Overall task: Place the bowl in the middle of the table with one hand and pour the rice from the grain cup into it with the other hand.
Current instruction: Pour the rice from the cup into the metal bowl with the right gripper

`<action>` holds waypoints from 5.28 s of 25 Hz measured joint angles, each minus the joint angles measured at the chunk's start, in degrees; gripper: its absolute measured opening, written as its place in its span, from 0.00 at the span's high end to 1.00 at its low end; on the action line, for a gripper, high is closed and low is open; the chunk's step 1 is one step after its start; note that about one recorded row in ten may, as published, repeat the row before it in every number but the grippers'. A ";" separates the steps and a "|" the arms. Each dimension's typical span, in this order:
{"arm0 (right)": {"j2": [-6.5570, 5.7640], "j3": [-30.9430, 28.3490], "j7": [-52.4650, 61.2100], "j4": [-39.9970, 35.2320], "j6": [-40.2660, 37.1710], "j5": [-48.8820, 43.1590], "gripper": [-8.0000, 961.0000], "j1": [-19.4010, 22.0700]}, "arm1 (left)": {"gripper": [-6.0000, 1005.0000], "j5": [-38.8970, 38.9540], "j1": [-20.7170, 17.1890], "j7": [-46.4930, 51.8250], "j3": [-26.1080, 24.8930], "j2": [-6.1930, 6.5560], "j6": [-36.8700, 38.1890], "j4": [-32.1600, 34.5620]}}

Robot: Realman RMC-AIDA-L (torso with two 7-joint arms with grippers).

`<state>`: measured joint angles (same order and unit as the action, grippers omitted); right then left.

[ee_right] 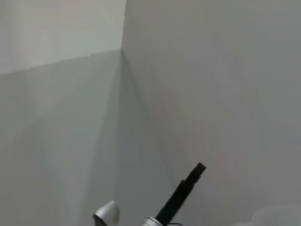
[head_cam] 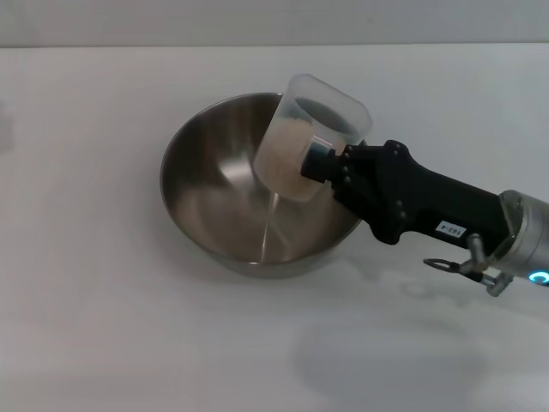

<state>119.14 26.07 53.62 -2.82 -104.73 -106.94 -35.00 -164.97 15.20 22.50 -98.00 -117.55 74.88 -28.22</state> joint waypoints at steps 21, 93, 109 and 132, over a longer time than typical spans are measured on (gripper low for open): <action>-0.23 1.91 40.31 -11.16 -3.10 -0.09 0.98 -2.68 | 0.43 -0.43 0.91 0.00 0.01 0.39 -0.89 0.00; -0.30 7.10 97.19 -6.41 12.34 10.93 0.98 -6.08 | 0.43 -0.52 0.91 -0.66 3.17 3.42 0.16 -6.28; -0.25 7.38 99.14 -4.42 11.65 10.97 0.98 -6.55 | 0.43 -0.53 0.35 -0.79 2.68 3.87 -0.21 -7.00; -0.17 6.43 83.30 -8.04 13.18 11.30 0.98 -5.78 | 0.42 -0.52 -0.97 -0.79 2.64 3.63 -0.68 -8.71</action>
<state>118.98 32.50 136.92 -10.85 -91.55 -95.64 -40.78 -165.50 14.23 21.71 -95.36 -113.92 74.21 -36.93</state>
